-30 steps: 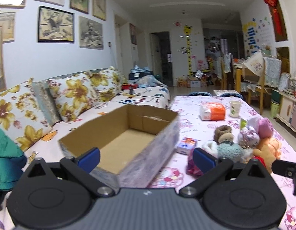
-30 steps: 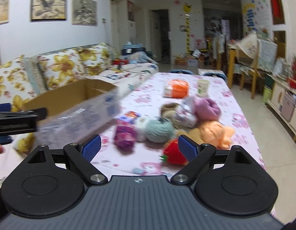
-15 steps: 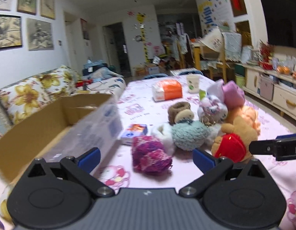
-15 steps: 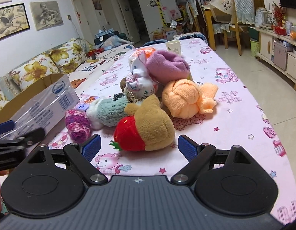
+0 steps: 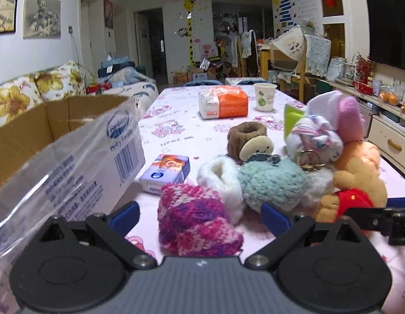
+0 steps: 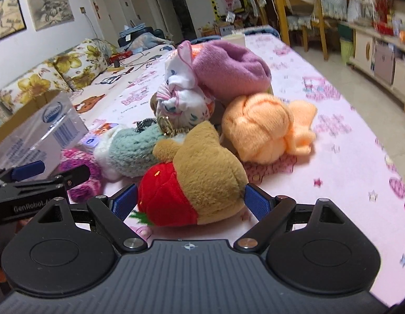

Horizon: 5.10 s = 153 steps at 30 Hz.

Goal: Organize soft objects
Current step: 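Close the left tool on the pink knitted pouch, then drop the pink pouch into the cardboard box with left while right carries the red strawberry plush there, then grasp the blue-and-white tissue pack with the right tool, then lift the tissue pack with right while left grasps the teal knitted ball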

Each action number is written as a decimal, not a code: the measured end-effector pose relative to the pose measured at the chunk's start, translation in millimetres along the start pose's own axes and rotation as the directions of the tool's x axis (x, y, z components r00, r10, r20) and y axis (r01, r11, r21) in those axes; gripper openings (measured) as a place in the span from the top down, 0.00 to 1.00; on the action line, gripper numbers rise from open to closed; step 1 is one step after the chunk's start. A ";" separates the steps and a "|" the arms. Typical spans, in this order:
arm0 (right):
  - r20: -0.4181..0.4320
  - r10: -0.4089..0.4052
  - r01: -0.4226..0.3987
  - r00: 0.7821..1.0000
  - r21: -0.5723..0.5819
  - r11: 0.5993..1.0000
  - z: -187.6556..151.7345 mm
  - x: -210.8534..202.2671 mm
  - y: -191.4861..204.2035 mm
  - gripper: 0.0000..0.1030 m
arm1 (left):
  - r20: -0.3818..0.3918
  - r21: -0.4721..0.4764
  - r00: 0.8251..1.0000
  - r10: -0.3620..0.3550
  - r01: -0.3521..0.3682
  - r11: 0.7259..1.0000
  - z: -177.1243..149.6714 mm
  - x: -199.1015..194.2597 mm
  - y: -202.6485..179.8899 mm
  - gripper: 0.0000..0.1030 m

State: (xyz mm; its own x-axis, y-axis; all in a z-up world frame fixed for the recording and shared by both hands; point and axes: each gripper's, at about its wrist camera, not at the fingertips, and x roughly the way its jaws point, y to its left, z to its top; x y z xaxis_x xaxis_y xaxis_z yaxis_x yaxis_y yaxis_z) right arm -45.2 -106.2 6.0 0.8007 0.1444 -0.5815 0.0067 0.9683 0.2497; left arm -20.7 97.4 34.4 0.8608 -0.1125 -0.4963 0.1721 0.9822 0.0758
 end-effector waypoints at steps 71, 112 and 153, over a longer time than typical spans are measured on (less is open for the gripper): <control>0.035 0.443 -0.441 0.896 -0.053 0.896 104.2 72.5 207.5 0.00 | 0.119 -0.477 0.928 0.353 -0.258 0.840 14.3 -76.1 131.0 0.56; -0.270 0.263 -0.377 0.926 -0.678 0.631 94.9 185.4 153.8 0.00 | 0.025 -0.254 0.875 0.483 -0.461 0.850 8.5 -59.7 119.4 0.29; -0.321 0.229 -0.394 0.919 -0.756 0.523 -27.0 12.1 90.7 0.06 | 0.091 -0.237 0.959 0.269 -0.242 0.941 19.8 -31.8 54.8 0.22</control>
State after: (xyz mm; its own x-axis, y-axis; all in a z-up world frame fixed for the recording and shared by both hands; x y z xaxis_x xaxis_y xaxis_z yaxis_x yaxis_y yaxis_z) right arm -51.0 -11.1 0.8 0.5451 0.4196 -0.7258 -0.7648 0.6035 -0.2255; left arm -29.1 151.8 71.5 0.9151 0.1428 -0.3771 -0.1597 0.9871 -0.0138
